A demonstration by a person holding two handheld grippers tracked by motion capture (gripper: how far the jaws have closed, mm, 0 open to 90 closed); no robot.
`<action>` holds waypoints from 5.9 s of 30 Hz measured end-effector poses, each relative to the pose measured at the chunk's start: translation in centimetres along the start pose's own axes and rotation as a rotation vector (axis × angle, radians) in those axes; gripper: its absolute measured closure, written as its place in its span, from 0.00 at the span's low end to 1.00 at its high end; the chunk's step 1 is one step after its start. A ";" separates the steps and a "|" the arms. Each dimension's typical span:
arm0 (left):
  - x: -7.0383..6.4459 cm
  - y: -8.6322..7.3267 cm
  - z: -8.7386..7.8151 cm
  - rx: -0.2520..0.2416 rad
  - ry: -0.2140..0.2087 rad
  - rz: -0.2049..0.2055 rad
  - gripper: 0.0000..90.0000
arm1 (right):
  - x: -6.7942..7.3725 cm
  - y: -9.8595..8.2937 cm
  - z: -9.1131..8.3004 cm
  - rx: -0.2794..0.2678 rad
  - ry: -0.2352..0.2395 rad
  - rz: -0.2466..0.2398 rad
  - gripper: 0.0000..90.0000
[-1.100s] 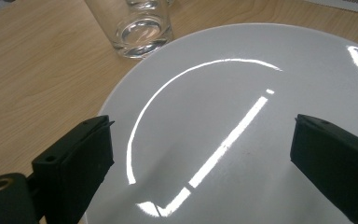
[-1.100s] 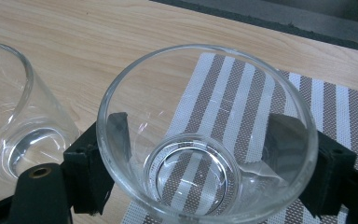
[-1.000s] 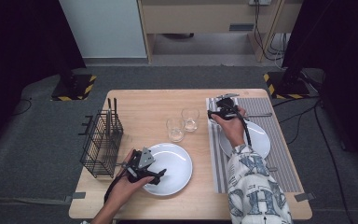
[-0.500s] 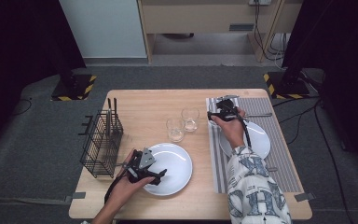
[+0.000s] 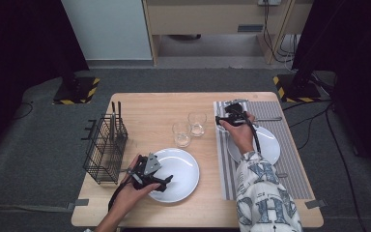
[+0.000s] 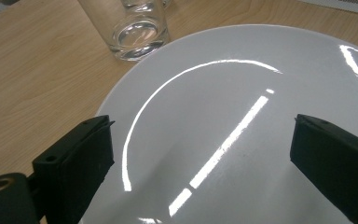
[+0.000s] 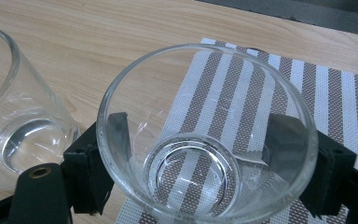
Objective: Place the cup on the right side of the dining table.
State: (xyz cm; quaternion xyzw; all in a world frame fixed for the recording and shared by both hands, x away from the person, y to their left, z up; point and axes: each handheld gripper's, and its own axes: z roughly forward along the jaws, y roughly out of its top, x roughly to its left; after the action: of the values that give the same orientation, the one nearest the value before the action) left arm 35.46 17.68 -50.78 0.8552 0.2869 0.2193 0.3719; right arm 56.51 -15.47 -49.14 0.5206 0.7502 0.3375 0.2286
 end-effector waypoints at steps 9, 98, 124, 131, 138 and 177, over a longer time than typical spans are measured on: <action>-0.1 0.0 0.0 -0.003 0.001 0.001 0.06 | 0.0 -0.2 -0.1 0.004 -0.001 -0.006 0.22; -0.2 0.2 -0.3 -0.001 0.032 0.014 0.06 | -0.7 -2.0 -4.9 0.010 0.080 0.097 0.07; 0.1 0.2 -0.5 -0.009 0.041 0.000 0.06 | -0.6 -1.8 -7.1 -0.036 0.092 0.067 0.08; 0.1 0.1 -0.5 -0.008 0.049 0.006 0.06 | 0.1 -2.2 -7.7 -0.043 0.105 0.053 0.08; 0.1 0.1 -0.4 -0.005 0.050 0.009 0.06 | 1.2 -2.4 -8.5 -0.055 0.121 0.032 0.08; -0.2 0.1 -0.4 0.001 0.044 0.021 0.05 | 7.8 -6.2 -11.4 -0.093 0.256 -0.063 0.07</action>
State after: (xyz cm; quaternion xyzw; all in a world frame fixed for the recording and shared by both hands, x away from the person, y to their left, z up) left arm 35.09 17.73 -50.49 0.8532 0.2861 0.2417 0.3631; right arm 41.99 -12.66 -46.09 0.4384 0.7728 0.4281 0.1653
